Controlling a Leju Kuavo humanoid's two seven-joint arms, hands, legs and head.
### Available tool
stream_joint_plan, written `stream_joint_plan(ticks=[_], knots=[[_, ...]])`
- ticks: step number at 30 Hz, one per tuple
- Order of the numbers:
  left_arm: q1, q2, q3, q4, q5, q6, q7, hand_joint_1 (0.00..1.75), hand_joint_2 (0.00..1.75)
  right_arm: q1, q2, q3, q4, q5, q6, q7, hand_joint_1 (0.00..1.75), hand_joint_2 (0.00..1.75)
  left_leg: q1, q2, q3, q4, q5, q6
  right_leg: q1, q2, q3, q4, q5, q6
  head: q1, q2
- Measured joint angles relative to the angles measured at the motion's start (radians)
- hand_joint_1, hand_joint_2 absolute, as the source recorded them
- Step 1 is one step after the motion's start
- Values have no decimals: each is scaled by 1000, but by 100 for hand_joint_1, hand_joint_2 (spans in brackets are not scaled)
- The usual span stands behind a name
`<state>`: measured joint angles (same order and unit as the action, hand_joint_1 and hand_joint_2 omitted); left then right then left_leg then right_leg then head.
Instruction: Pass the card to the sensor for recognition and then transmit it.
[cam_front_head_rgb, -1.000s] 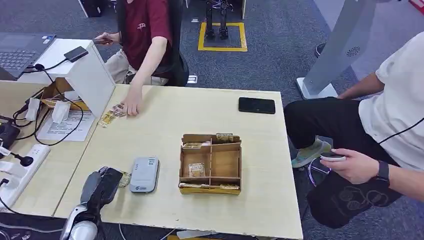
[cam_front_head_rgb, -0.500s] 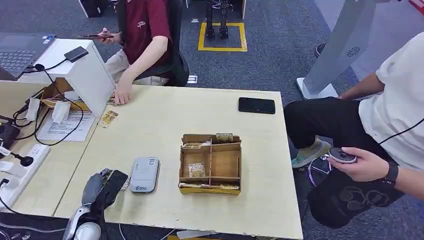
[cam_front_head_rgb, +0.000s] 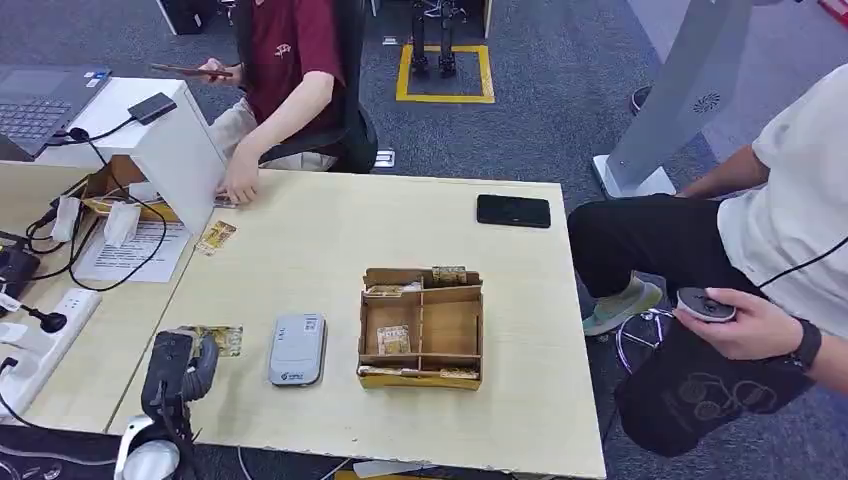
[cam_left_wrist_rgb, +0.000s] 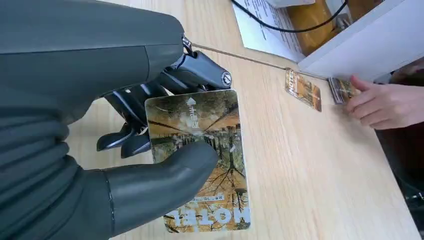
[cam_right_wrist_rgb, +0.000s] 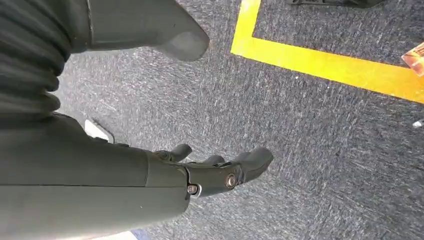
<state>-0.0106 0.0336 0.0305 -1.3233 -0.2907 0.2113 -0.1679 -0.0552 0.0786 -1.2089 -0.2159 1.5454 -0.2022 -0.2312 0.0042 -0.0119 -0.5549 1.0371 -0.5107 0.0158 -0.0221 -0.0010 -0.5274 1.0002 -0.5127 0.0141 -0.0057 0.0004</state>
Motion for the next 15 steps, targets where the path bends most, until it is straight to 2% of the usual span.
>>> stream_joint_plan(ticks=[8, 12, 15], knots=[[0, 2, 15, -15, 75, 10, -11, 175, 175, 0, 0, 0, 0, 0, -2, 2, 0, 175, 0, 0, 0, 0, 0, 0, 0, 0, 0, 0, 0, 0, 0, 0], [10, 9, 10, -43, 47, -47, 9, 175, 175, 0, 0, 0, 0, -2, -3, 2, 0, 175, 0, 0, 0, 0, 0, 0, 0, 0, 0, 0, 0, 0, 0, 0], [26, 9, -22, -64, 0, -73, 34, 175, 175, 1, 0, 0, 0, -3, -2, 0, 0, 175, 0, 0, 0, 0, 0, 0, 0, 0, 0, 0, 0, 0, 0, 0]])
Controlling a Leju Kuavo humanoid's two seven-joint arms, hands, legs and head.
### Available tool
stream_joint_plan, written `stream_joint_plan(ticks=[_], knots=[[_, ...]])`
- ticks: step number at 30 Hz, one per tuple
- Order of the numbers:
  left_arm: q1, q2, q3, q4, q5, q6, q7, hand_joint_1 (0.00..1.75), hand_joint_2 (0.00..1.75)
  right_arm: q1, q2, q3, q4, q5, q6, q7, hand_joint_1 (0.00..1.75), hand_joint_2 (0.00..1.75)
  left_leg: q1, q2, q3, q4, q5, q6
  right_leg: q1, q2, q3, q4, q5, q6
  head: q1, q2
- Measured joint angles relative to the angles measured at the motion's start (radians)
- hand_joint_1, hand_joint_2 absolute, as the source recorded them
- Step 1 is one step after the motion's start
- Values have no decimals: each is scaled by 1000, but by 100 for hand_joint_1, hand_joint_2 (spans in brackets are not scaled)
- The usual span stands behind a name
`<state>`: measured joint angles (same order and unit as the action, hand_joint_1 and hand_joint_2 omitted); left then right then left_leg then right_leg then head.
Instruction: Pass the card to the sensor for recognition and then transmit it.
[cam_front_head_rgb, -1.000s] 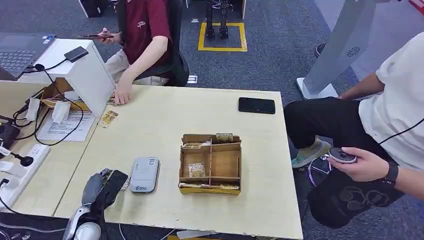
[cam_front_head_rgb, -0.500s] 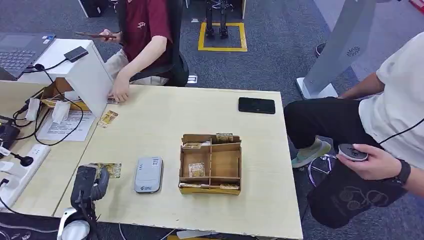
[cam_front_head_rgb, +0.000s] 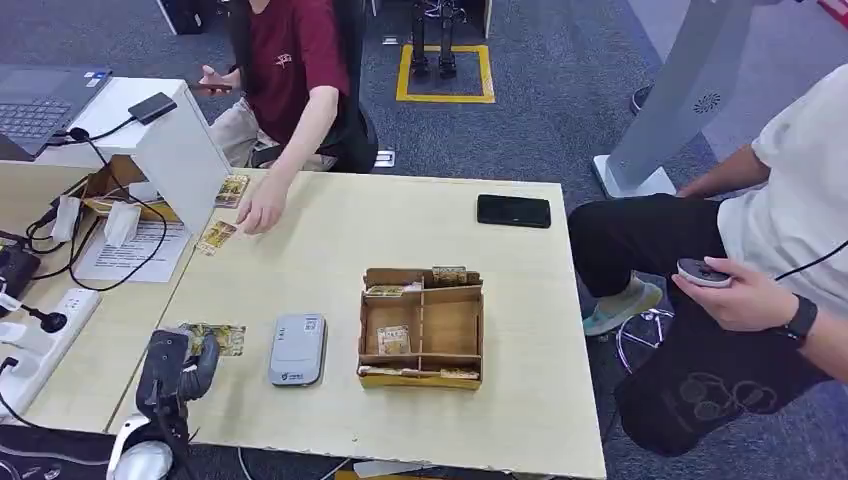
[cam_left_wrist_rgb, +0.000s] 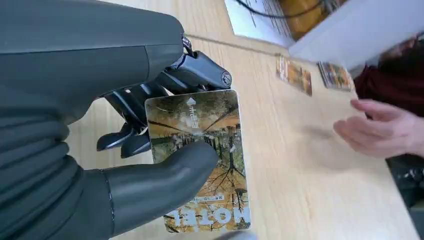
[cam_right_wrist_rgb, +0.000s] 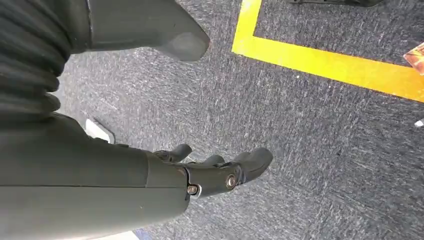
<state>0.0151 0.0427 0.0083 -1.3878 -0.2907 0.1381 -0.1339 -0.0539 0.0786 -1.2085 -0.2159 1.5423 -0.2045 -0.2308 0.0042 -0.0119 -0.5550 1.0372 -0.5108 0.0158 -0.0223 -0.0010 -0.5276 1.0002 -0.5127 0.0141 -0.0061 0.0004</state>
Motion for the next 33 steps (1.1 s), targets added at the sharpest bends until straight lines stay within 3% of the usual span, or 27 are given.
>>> stream_joint_plan(ticks=[6, 19, 33], knots=[[9, -3, -62, -18, -33, -11, 22, 175, 175, 0, 1, 0, 0, -2, 0, -1, 0, 175, 0, 0, 0, 0, 0, 0, 0, 0, 0, 0, 0, 0, 0, 0], [17, -5, -121, -19, -63, -24, 43, 175, 175, 0, 1, 0, 0, 0, 0, 0, 0, 175, 0, 0, 0, 0, 0, 0, 0, 0, 0, 0, 0, 0, 0, 0], [-24, -42, -141, 26, -105, 41, 65, 175, 175, -2, 1, 2, 0, 3, 3, 4, 0, 175, 0, 0, 0, 0, 0, 0, 0, 0, 0, 0, 0, 0, 0, 0]])
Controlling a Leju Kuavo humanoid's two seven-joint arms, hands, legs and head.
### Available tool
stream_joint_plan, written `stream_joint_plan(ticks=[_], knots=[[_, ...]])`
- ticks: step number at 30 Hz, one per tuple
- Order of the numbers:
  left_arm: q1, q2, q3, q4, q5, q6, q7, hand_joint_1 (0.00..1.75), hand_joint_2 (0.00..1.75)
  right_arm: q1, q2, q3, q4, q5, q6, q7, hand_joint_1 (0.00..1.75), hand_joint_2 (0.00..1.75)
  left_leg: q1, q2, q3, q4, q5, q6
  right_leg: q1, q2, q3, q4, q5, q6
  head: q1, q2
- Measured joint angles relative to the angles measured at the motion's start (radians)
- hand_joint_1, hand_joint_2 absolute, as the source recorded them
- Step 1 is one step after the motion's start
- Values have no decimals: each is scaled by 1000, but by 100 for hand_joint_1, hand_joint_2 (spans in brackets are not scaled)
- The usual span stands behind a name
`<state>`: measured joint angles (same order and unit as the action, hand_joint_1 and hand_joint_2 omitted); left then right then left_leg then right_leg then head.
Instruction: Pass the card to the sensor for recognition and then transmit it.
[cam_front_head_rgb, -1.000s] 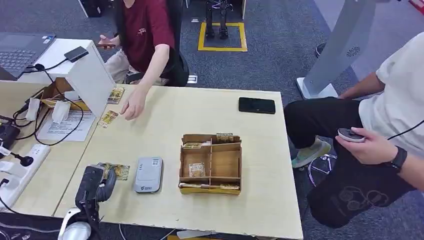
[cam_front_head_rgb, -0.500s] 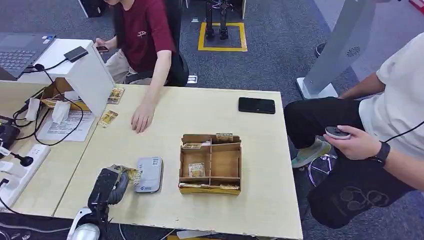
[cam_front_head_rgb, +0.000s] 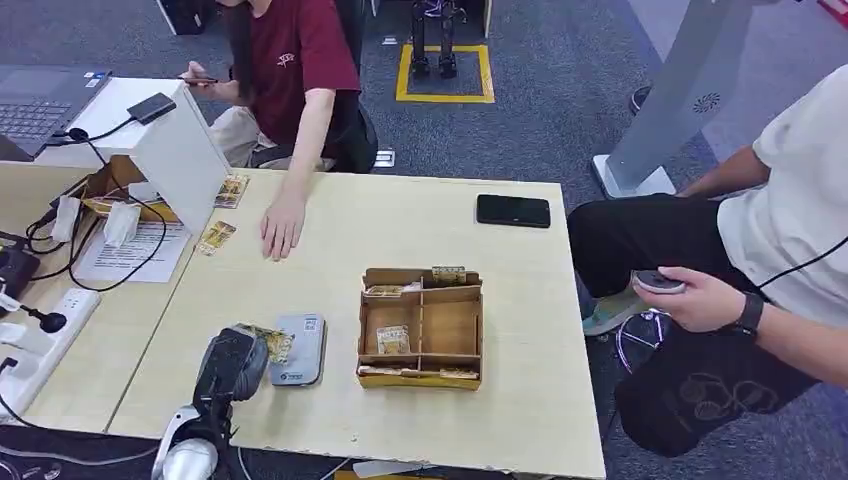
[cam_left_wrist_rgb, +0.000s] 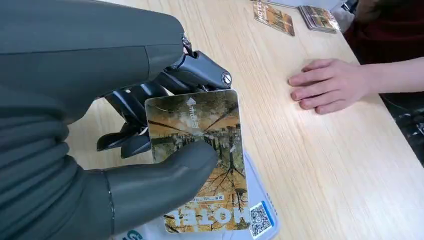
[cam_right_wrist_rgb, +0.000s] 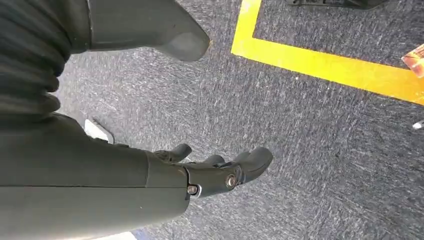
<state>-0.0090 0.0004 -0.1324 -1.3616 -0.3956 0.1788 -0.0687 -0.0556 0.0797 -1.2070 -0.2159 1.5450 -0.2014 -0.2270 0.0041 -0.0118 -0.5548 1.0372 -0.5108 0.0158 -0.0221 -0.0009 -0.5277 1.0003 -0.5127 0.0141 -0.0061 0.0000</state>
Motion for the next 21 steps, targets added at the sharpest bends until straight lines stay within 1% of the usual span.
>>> stream_joint_plan(ticks=[8, 15, 21], knots=[[-10, -1, 0, 60, -35, 29, 0, 175, 175, 0, 0, 8, 0, 0, 0, 8, 0, 175, 0, 0, 0, 0, 0, 0, 0, 0, 0, 0, 0, 0, 0, 0], [-16, -2, 0, 80, -47, 35, 0, 175, 175, 0, 0, 15, 0, 0, 0, 8, 0, 175, 0, 0, 0, 0, 0, 0, 0, 0, 0, 0, 0, 0, 0, 0], [-17, -6, 0, 92, -123, 62, 10, 175, 175, 0, 0, 16, 0, 0, 1, 8, 0, 175, 0, 0, 0, 0, 0, 0, 0, 0, 0, 0, 0, 0, 0, 0]])
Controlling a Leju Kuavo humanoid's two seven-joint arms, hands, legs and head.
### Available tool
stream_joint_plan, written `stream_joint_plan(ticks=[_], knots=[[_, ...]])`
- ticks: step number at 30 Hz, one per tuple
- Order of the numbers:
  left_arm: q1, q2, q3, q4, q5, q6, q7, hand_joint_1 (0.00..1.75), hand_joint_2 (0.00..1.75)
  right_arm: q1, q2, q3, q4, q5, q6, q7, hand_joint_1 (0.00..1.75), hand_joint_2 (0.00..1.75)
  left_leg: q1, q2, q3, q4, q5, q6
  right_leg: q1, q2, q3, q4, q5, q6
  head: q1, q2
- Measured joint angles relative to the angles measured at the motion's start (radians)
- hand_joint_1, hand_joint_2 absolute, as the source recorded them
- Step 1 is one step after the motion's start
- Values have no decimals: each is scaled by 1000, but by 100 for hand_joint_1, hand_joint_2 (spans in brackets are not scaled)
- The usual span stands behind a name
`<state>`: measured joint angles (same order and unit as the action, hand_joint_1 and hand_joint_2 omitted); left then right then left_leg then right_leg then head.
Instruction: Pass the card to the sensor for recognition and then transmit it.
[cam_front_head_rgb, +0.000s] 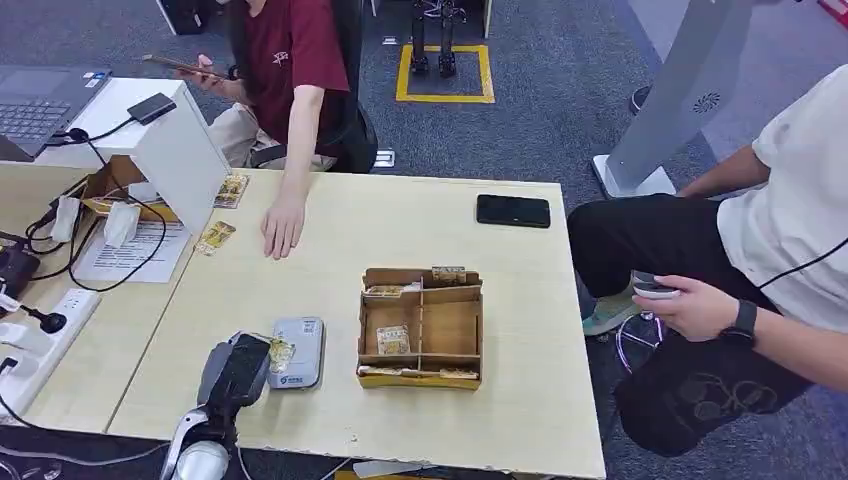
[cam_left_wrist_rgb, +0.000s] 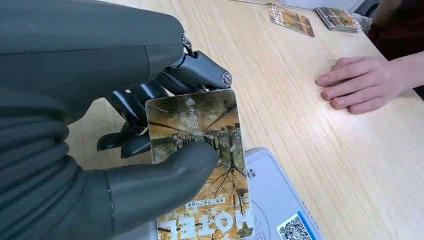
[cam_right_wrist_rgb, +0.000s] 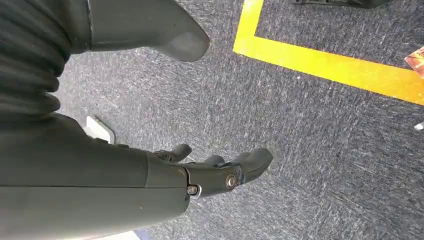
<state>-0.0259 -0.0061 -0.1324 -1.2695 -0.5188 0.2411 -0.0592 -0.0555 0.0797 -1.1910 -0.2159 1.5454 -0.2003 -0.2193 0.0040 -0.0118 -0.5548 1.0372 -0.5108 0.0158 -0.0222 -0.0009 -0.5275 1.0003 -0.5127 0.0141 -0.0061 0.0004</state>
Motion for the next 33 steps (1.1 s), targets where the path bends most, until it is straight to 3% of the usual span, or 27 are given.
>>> stream_joint_plan(ticks=[10, 23, 25, 29, 33], knots=[[-5, -7, 0, 25, -122, 28, 21, 175, 175, 0, 0, 2, 0, 0, 1, 0, 0, 175, 0, 0, 0, 0, 0, 0, 0, 0, 0, 0, 0, 0, 0, 0], [-13, -16, 0, 44, -148, 32, 16, 175, 175, 0, 0, 6, 0, 0, 1, 0, 0, 175, 0, 0, 0, 0, 0, 0, 0, 0, 0, 0, 0, 0, 0, 0], [-12, -19, 0, 45, -91, 7, -17, 175, 175, 0, 0, 6, 0, 0, 1, 0, 0, 175, 0, 0, 0, 0, 0, 0, 0, 0, 1, 0, 0, 0, 0, 0], [4, -28, 3, 27, 208, -131, -121, 175, 175, -1, 0, 8, 0, 0, -2, -6, 0, 175, 0, -1, 0, 0, 0, 0, 0, -1, 1, 0, 0, 0, 0, 0], [33, -33, 4, -43, 443, -147, -199, 175, 175, 1, 0, 9, 0, 0, -6, -10, 0, 175, 0, 0, 0, 0, 0, 0, 0, 0, 0, 0, 0, 0, 0, 0]])
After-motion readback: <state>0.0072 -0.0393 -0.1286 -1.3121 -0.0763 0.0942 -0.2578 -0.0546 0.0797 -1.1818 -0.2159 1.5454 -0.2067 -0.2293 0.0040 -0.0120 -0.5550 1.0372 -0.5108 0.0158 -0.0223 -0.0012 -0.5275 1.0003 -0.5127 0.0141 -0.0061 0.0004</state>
